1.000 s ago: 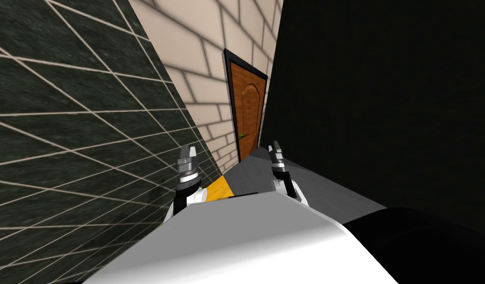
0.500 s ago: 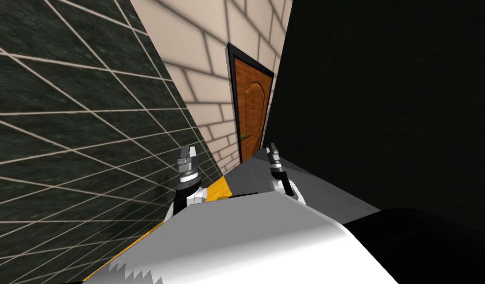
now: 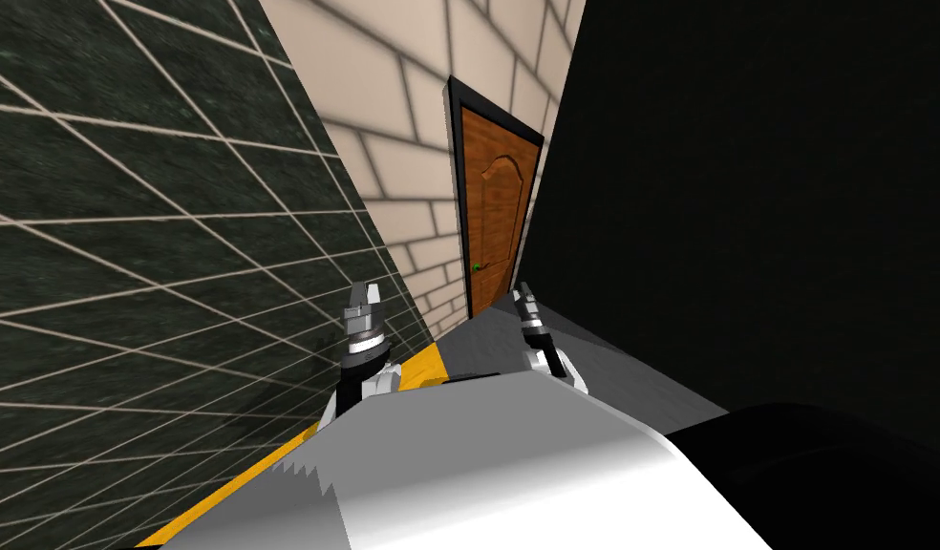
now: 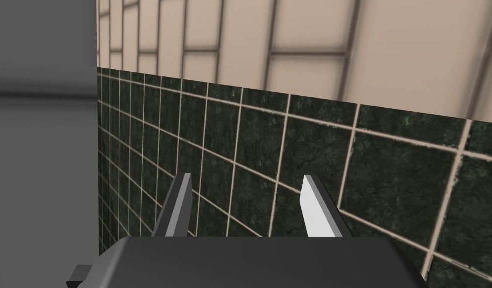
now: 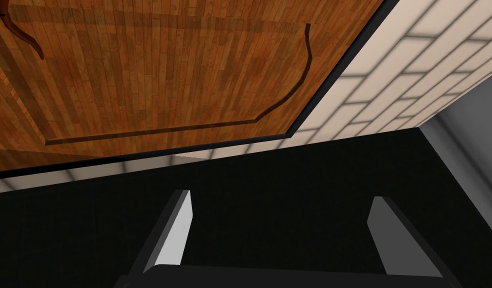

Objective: Pull the door open

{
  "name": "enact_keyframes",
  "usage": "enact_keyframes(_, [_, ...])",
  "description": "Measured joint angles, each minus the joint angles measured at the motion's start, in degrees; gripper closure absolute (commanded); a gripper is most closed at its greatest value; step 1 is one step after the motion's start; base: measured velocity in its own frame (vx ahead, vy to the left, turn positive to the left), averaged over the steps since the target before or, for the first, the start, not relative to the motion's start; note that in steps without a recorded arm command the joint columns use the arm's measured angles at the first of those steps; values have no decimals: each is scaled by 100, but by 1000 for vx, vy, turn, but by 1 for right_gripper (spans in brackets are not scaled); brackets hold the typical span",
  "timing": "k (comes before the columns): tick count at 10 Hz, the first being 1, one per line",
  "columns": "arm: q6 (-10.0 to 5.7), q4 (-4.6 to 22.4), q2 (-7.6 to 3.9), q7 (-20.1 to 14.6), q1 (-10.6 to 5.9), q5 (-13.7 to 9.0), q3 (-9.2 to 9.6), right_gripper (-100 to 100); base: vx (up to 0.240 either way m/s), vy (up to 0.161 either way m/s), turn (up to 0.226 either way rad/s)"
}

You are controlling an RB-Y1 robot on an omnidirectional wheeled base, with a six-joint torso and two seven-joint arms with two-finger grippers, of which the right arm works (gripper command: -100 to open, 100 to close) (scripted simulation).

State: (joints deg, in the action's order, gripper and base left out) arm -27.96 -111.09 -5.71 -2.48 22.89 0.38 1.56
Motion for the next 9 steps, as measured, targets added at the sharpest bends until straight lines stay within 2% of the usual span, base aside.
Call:
enact_keyframes(2, [-21,243,-78,1,-93,-63,56,-100,85,-52,137])
enact_keyframes(6, [-195,854,-288,-36,-269,-222,133,-100,89,-57,130])
enact_keyframes(7, [-212,937,-343,-45,-269,-261,163,-100,84,-56,149])
enact_keyframes(9, [-259,1225,-478,-86,-371,-357,183,-100,82,-65,156])
